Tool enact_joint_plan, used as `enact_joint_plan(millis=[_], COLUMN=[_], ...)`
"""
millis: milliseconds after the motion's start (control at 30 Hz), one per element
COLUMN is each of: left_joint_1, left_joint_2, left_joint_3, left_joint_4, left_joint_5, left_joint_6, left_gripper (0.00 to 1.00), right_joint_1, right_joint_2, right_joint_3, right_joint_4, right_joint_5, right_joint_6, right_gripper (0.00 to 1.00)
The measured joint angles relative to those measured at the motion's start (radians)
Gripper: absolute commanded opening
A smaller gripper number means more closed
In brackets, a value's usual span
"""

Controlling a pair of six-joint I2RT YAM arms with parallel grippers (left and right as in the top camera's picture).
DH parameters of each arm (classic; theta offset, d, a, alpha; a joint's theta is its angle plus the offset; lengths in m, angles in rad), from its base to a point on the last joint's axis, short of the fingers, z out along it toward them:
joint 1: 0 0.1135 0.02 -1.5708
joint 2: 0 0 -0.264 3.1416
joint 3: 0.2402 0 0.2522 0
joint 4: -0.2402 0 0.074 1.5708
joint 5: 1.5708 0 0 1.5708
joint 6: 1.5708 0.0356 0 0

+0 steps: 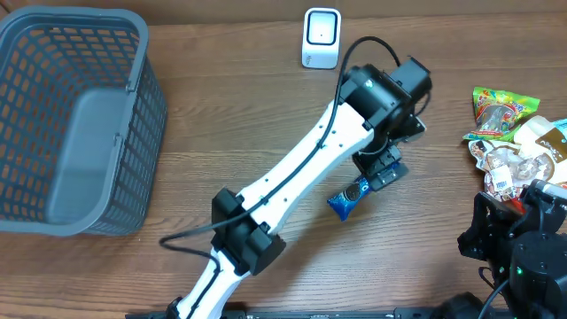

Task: Scan the item barcode
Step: 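Move the left gripper back over the blue Oreo pack, then lower the left gripper and close it on the blue Oreo pack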

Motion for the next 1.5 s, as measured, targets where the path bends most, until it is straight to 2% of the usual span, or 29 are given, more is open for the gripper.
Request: enact_joint_plan(millis=[267, 367, 467, 700, 867, 1267, 1500], left_joint_1=[0.012, 0.027, 0.024, 0.023, 0.023, 0.023, 0.023], left_joint_2=[-0.315, -0.436, -0.511, -0.557, -0.558, -0.566, -0.523], left_joint_3=[-0.039, -0.163, -0.378, -0.837, -1.041, -1.197, -1.239], left_joint_4=[-0.036, -0.024, 0.097, 0.486, 0.666, 0.954, 1.039], left_joint_5=[-0.038, -0.055, -0.061, -0.053, -0.053, -0.034, 0.002], left_joint_6=[0.003, -0.002, -0.02, -0.055, -0.081, -0.084, -0.073], left_gripper=[1.0, 1.0, 1.0, 1.0, 1.0, 1.0, 1.0], right_joint_1=[0.0, 0.0, 0.0, 0.0, 0.0, 0.0, 0.0], right_joint_2=[0.0, 0.0, 0.0, 0.0, 0.0, 0.0, 0.0], right_joint_3=[0.0, 0.0, -0.001, -0.001, -0.001, -0.001, -0.001], right_joint_4=[0.021, 0.029, 0.035, 0.035, 0.035, 0.056, 0.06], right_joint_5=[0.0, 0.0, 0.0, 0.0, 0.0, 0.001, 0.0], right_joint_6=[0.003, 0.003, 0.003, 0.003, 0.003, 0.003, 0.003], right_gripper=[0.04, 0.04, 0.04, 0.04, 0.05, 0.05, 0.06])
